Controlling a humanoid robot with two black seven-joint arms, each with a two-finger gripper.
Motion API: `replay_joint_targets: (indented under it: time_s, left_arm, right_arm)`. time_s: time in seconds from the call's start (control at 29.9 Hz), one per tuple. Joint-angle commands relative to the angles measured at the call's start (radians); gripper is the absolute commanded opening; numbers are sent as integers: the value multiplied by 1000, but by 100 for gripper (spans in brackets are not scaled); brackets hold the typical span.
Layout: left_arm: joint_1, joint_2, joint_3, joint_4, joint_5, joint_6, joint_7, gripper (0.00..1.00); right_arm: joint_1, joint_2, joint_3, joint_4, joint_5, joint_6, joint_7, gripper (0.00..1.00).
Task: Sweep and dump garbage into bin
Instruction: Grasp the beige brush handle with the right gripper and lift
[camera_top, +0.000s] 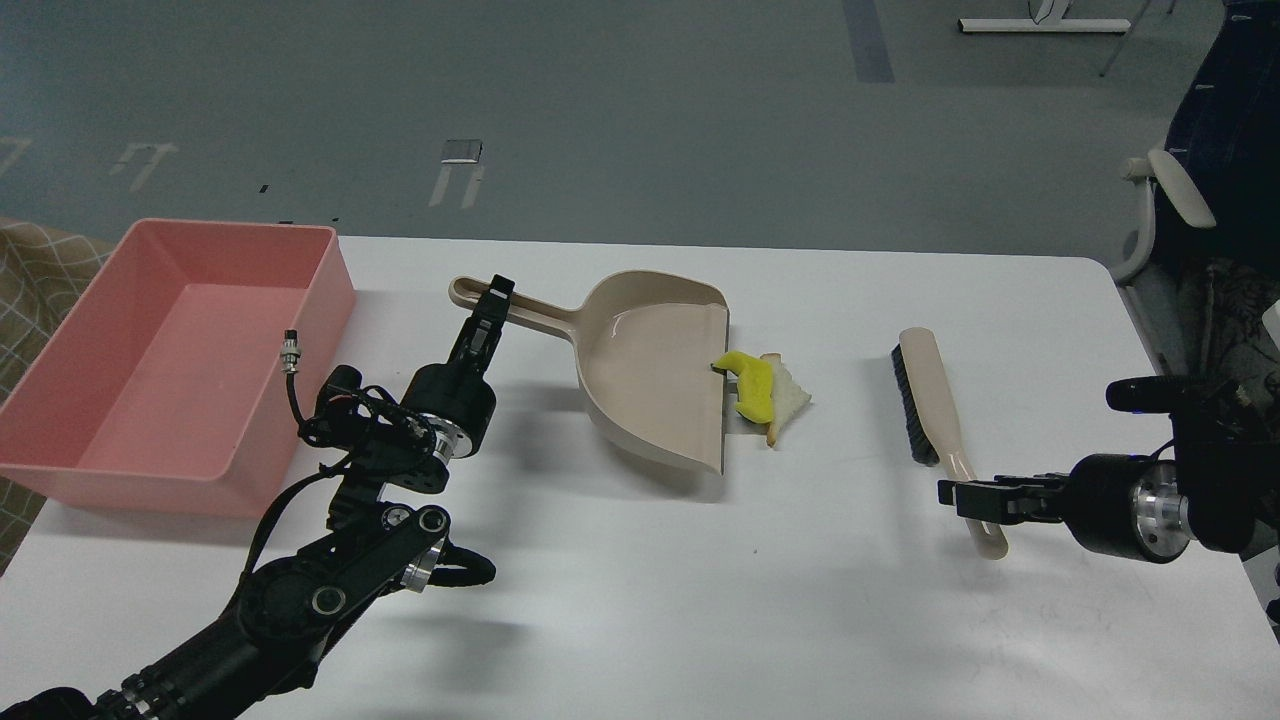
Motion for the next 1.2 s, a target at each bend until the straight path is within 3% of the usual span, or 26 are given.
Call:
replay_joint_targets:
  time_s: [0.0,0.43,0.57,0.84,0.9,1.0,1.17]
  left_arm:
    - [-2,0,0,-1,0,0,0,0]
    - [-2,3,-2,-8,0,0,0,0]
    - [-2,3,0,-8,0,0,0,0]
    - [-2,3,-2,-8,0,0,0,0]
    - [0,3,0,-8,0,0,0,0]
    - [-2,3,-2,-8,0,0,0,0]
    - [0,3,0,-8,0,0,0,0]
  right_arm:
    - [1,2,0,0,0,-2,-5,71]
    - [-14,-3,0,2,0,0,-10,66]
    - [-16,-3,0,2,2,0,-11,52]
    - [-18,-7,0,3,5,-2,-15,36]
    - [-19,-7,0,3,5,-2,-16,28]
    - [-19,-9,2,3,9,-2,-40,12]
    - [-19,-11,9,6,17,-2,-76,0]
